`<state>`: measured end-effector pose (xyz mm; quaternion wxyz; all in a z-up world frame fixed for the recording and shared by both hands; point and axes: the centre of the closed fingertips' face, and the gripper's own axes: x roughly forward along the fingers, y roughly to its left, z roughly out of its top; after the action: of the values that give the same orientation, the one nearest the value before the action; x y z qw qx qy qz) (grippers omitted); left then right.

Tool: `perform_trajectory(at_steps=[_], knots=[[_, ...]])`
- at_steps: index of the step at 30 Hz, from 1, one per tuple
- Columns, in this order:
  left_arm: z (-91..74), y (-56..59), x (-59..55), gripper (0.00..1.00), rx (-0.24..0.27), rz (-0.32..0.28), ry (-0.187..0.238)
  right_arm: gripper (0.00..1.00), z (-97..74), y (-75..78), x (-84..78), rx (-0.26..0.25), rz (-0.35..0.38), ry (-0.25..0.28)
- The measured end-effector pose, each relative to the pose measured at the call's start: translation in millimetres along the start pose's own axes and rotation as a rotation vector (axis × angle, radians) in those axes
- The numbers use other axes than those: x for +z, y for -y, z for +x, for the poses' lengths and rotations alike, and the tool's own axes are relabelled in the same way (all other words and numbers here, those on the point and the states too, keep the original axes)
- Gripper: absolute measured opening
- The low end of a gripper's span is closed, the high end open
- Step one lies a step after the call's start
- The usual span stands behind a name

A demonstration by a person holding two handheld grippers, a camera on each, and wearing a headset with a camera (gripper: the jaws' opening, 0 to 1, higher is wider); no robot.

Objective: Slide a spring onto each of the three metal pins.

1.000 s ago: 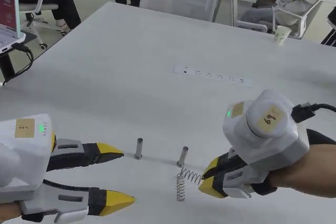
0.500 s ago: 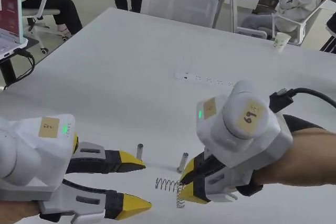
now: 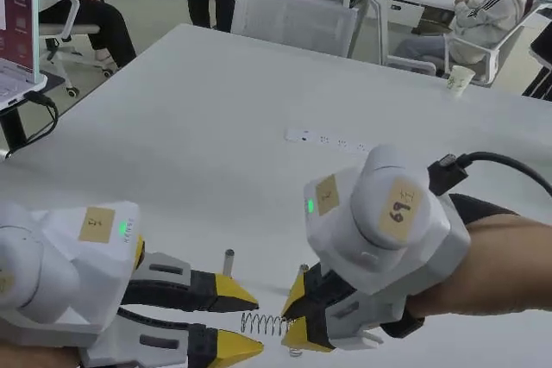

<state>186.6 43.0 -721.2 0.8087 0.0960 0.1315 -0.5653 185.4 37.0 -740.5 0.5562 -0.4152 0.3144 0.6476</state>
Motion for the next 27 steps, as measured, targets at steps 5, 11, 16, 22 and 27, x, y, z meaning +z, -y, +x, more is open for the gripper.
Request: perform_trajectory(at_steps=[5,11,16,22,27], knots=[[0.3,-1.2,-2.4,0.09,0.002,0.004,-0.008,0.08,-0.4,-0.5,2.1,0.002,-0.016,0.003],[0.9,-1.6,-2.1,0.04,0.001,-0.011,0.008,0.08,-0.2,-1.8,0.9,0.007,-0.027,-0.002],[2.2,-0.2,-4.3,0.03,-0.005,-0.016,-0.006,0.08,-2.3,-1.0,1.0,0.001,-0.031,0.001],[2.0,1.6,-2.8,0.03,-0.014,-0.029,-0.002,0.08,-4.3,-0.6,2.6,-0.004,-0.032,0.018],[1.4,3.0,-1.2,0.02,-0.019,-0.031,0.003,0.09,-6.3,1.0,4.4,-0.011,-0.025,0.050]])
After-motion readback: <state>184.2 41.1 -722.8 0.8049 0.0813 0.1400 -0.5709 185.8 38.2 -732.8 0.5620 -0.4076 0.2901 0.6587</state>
